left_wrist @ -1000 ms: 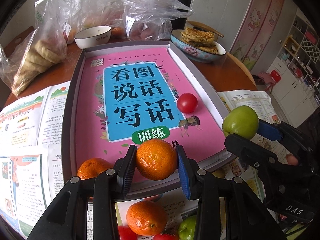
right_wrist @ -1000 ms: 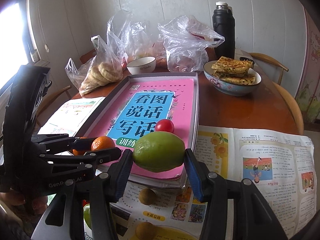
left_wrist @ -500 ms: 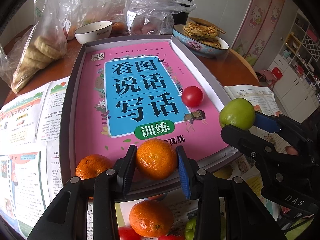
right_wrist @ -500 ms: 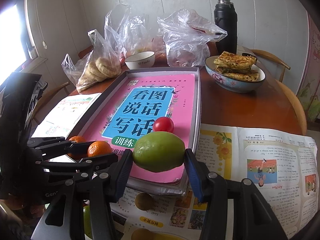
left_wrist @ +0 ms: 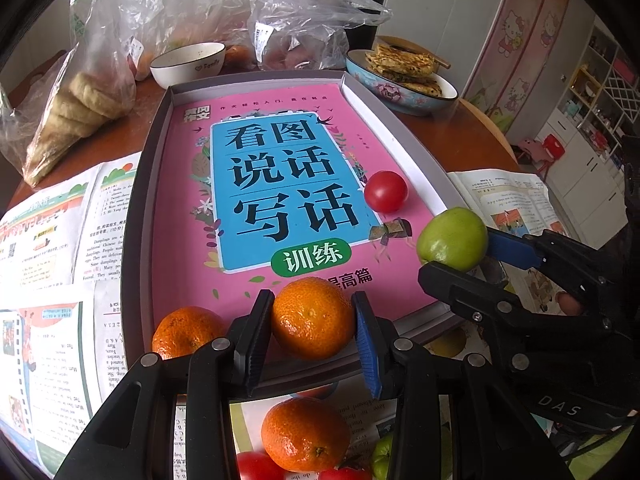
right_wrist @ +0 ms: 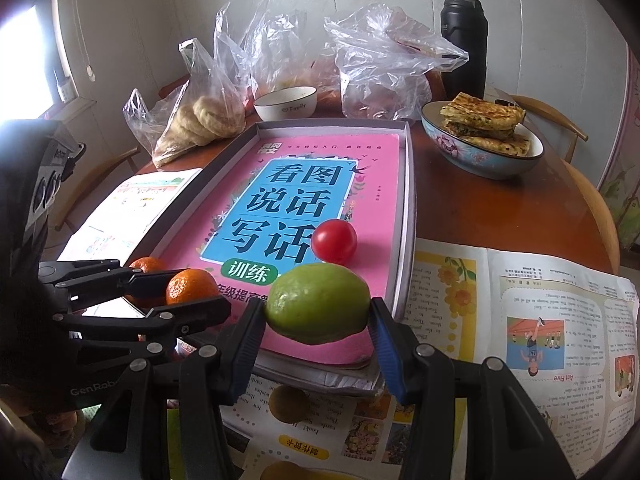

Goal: Organize fruits

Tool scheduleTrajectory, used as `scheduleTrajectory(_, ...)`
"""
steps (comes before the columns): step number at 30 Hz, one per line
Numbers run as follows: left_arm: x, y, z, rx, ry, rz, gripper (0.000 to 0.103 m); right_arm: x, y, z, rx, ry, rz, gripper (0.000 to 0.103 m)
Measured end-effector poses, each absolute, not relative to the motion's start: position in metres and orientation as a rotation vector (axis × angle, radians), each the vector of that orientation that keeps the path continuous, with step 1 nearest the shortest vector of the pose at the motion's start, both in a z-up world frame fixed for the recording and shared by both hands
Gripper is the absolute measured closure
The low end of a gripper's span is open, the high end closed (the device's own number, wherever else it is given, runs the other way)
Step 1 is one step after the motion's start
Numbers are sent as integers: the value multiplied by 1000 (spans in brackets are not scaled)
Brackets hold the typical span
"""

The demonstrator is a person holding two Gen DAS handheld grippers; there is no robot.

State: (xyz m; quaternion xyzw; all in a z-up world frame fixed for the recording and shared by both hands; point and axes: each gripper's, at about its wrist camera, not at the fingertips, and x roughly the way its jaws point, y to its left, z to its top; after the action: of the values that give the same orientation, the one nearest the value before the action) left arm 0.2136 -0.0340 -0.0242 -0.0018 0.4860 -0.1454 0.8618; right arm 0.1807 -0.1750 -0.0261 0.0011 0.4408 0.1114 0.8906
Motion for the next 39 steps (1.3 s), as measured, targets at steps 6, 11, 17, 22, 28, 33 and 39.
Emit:
scheduleTrajectory(6,214,-33,-25,-2,1022,-299,63,183,-173,-28,-5,917,238,51)
scheduleTrajectory(11,214,-34,-25,4,1026,-296,63,184,-172,-28,-20,924,241,51)
scheduleTrajectory(17,214,-36,-26,13,1032,-291,63,185,-171,-28,-38,932,241,50)
scheduleTrajectory(22,215,-37,-26,17,1037,-292,63,185,-171,-28,-48,935,249,50)
scheduleTrajectory(28,214,-37,-26,17,1035,-295,63,183,-171,-28,-55,937,261,50)
scheduleTrajectory(33,213,-36,-26,13,1029,-302,63,184,-171,-28,-50,936,259,50)
scheduleTrajectory(39,211,-35,-25,10,1024,-306,63,184,-175,-27,-25,932,247,50)
